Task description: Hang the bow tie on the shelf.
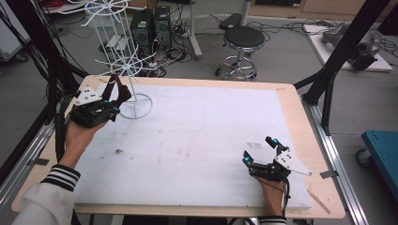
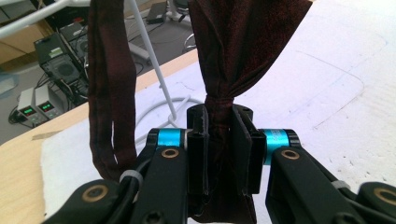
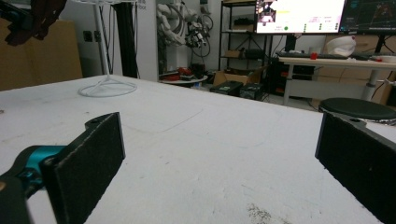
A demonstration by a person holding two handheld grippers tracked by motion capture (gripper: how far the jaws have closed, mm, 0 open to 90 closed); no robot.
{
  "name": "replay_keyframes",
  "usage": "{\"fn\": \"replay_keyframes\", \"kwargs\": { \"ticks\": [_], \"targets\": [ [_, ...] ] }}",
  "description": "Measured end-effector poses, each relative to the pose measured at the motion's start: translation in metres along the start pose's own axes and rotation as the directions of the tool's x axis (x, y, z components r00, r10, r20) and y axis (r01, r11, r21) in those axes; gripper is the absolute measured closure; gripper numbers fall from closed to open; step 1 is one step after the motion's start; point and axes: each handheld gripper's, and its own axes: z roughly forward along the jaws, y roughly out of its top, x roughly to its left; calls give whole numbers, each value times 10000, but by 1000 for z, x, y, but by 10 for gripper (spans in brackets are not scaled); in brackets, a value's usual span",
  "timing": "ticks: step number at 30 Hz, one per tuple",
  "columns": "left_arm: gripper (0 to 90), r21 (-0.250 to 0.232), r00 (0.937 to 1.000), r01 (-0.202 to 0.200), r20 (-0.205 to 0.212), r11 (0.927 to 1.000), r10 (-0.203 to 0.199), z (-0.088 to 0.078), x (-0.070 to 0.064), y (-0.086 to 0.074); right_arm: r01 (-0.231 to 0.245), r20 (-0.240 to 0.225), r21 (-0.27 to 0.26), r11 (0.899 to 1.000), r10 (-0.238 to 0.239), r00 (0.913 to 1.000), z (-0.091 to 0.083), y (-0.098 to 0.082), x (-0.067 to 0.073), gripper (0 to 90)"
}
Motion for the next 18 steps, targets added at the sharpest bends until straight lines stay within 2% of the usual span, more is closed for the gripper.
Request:
{"fn": "replay_keyframes", "kwargs": {
  "ticks": [8, 9, 13, 14, 16, 17, 18],
  "targets": [
    [770, 168, 9995, 175, 248, 9997, -179, 5, 1, -7, 3, -12, -40, 10000, -3, 10000, 0, 0, 0, 7],
    [770, 224, 9995, 96, 308, 9997, -103, 6, 1, -7, 10, -11, -36, 10000, -10, 10000, 0, 0, 0, 7],
    [768, 3, 9985, 324, 449, 9995, -324, 8, 1, -11, 11, -8, -51, 10000, -11, 10000, 0, 0, -1, 7],
    [767, 77, 9983, 306, 484, 9995, -309, 9, 2, -12, 29, 8, -79, 10000, -29, 10000, 0, 0, -1, 7],
    [761, 109, 9986, 385, 364, 9992, -388, 10, 3, -15, 2, -2, -34, 10000, -2, 10000, 0, 0, 0, 7],
    [752, -32, 9986, 318, 433, 9995, -316, 10, 4, -17, 38, 3, -64, 10000, -38, 10000, 0, 0, -1, 7],
    [703, -248, 9988, 285, 398, 9993, -275, 9, 4, -18, 4, -1, -35, 10000, -4, 10000, 0, 0, 0, 7]
  ]
}}
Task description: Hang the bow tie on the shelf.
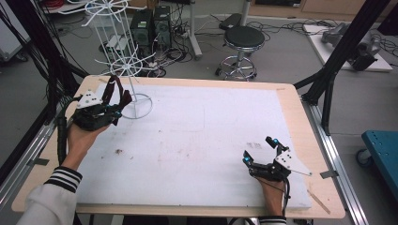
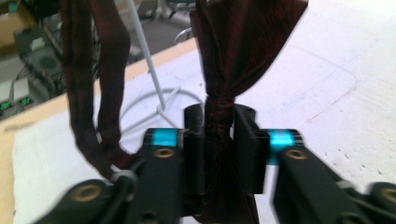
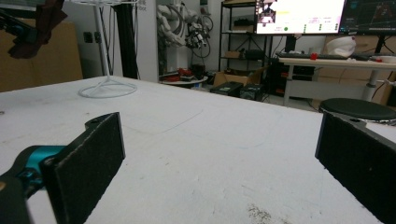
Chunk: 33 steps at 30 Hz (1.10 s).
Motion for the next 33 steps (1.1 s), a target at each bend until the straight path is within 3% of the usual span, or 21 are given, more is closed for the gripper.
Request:
{"fn": "replay_keyframes", "kwargs": {
  "ticks": [1, 2, 3, 4, 5, 8, 9, 11, 14, 17, 20, 24, 27, 29, 33],
  "targets": [
    [602, -398, 10000, -61, -60, 9992, 59, 0, 0, -1, 10, -1, 2, 10000, -10, 10000, 0, 0, 0, 7],
    [404, -670, 9997, -218, -99, 9975, 212, -1, 0, -2, 24, 4, -4, 10000, -24, 10000, 0, 0, 0, 7],
    [304, -881, 9991, -355, 187, 9955, 373, -2, 1, -2, -12, 17, 2, 10000, 12, 10000, 0, 0, 0, 7],
    [219, -1402, 9968, -199, 742, 9899, 306, -4, 2, -3, -1, 20, -14, 10000, 1, 10000, 0, 0, 0, 7],
    [133, -1569, 9957, -72, 900, 9876, 215, -6, 3, -3, 6, 6, -24, 10000, -6, 10000, 0, 0, 0, 7],
    [43, -1999, 9905, 214, 1376, 9796, 64, -9, 5, -3, -11, -2, -40, 10000, 11, 10000, 0, 0, 0, 7],
    [17, -1921, 9842, 357, 1773, 9807, -11, -9, 7, -4, 32, 0, -34, 10000, -32, 10000, 0, 0, -1, 7],
    [17, -2006, 9799, 381, 1997, 9789, 28, -10, 7, -6, 13, 13, -15, 10000, -13, 10000, 0, 0, 0, 7],
    [17, -1791, 9719, 562, 2351, 9822, -127, -11, 7, -8, 11, 8, 0, 10000, -11, 10000, 0, 0, 0, 7],
    [17, -1906, 9782, 541, 2074, 9802, -137, -16, 4, -12, 18, 17, 1, 10000, -18, 10000, 0, 0, 0, 7],
    [17, -2027, 9775, 433, 2109, 9783, 4, -20, 1, -17, 23, 12, 1, 10000, -23, 10000, 0, 0, 0, 7],
    [17, -2630, 9787, 350, 2042, 9642, 201, -29, -7, -31, 51, 27, -16, 10000, -51, 10000, 0, 0, 0, 7],
    [17, -3213, 9778, 421, 2076, 9460, 270, -37, -16, -47, 50, 31, -20, 10000, -50, 10000, 0, 0, 0, 7],
    [17, -3364, 9786, 320, 2023, 9412, 390, -41, -21, -59, 50, 34, -54, 10000, -50, 10000, 0, 0, 0, 7],
    [17, -3662, 9819, 529, 1887, 9290, 184, -42, -29, -83, 76, 23, -38, 10000, -76, 10000, 0, 0, 0, 7]
  ]
}}
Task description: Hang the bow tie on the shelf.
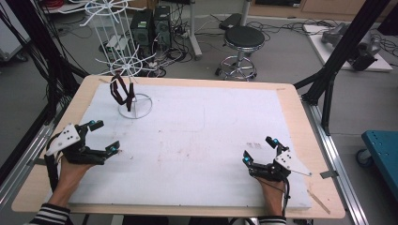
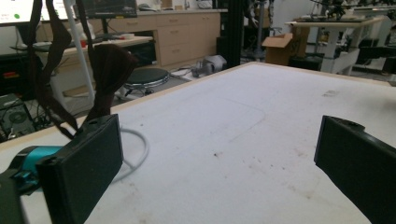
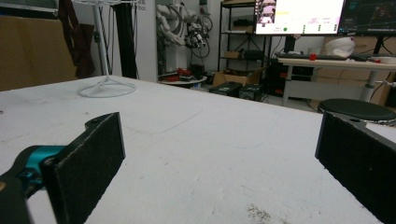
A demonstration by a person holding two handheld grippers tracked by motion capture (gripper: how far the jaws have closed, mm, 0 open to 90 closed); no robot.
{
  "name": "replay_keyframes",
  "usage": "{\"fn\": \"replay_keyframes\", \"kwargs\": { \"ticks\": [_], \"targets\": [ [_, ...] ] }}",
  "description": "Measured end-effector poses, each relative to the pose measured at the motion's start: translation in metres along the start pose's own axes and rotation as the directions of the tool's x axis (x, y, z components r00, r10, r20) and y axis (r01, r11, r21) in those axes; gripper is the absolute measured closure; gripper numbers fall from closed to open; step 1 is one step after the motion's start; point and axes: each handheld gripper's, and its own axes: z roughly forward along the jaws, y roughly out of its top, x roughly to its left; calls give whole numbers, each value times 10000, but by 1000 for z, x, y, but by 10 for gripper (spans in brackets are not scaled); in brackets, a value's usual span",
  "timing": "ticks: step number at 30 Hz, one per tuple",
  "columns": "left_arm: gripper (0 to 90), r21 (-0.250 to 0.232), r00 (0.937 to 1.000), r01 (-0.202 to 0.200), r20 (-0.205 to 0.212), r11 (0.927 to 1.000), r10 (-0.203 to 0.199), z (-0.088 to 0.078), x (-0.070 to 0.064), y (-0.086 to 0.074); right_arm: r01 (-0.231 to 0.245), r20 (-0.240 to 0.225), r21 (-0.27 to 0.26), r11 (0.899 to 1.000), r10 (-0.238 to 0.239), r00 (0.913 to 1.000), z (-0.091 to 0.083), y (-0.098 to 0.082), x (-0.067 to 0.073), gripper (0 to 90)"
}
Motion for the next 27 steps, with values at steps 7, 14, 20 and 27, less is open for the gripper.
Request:
{"fn": "replay_keyframes", "kwargs": {
  "ticks": [7, 14, 20, 27],
  "targets": [
    [17, -117, 9995, 292, -153, 9995, -293, -5, -5, -30, -18, 26, -12, 10000, 18, 10000, 0, 0, 0, 7],
    [17, -589, 9990, 268, -333, 9979, -288, -11, -9, -41, -21, 25, -15, 10000, 21, 10000, 0, 0, 0, 7],
    [17, -912, 9983, 146, -545, 9957, -196, -14, -10, -45, -46, 38, -11, 10000, 46, 10000, 0, 0, 0, 7],
    [17, -862, 9970, 243, -715, 9960, -305, -14, -9, -46, -11, 21, -5, 10000, 11, 10000, 0, 0, 0, 7]
  ]
}}
